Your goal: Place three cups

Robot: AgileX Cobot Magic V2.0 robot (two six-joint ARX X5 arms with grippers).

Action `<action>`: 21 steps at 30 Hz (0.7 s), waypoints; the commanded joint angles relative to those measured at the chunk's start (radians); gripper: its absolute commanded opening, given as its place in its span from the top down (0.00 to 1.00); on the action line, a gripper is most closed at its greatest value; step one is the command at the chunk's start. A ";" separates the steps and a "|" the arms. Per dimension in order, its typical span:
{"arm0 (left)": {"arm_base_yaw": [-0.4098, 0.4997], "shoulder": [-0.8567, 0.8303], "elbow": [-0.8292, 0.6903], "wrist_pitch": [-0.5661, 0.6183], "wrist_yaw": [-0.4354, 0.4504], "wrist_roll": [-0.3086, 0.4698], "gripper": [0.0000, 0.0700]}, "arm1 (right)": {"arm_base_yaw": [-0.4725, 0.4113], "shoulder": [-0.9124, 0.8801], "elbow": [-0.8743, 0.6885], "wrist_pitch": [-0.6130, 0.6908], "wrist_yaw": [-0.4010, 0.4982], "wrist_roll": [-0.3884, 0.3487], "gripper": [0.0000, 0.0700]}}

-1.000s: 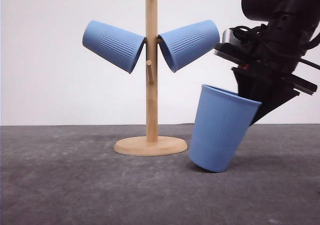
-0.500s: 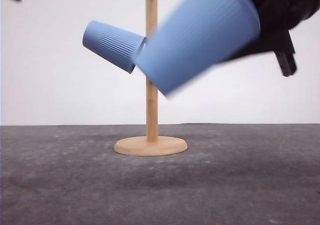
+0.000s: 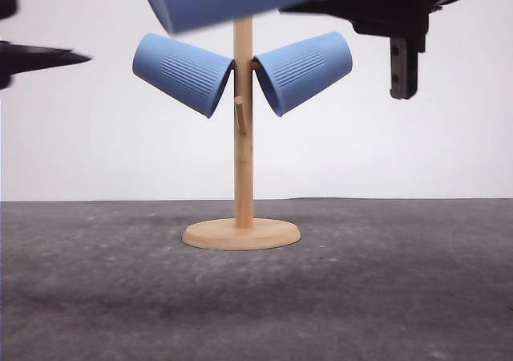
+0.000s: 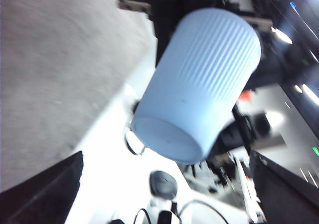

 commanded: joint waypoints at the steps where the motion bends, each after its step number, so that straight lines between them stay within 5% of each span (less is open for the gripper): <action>1: -0.030 0.031 0.014 0.055 0.044 0.007 0.07 | 0.016 0.013 0.015 0.008 -0.029 -0.013 1.00; 21: -0.292 0.184 0.022 0.272 0.081 0.003 0.07 | 0.107 0.015 0.015 0.000 -0.036 0.017 1.00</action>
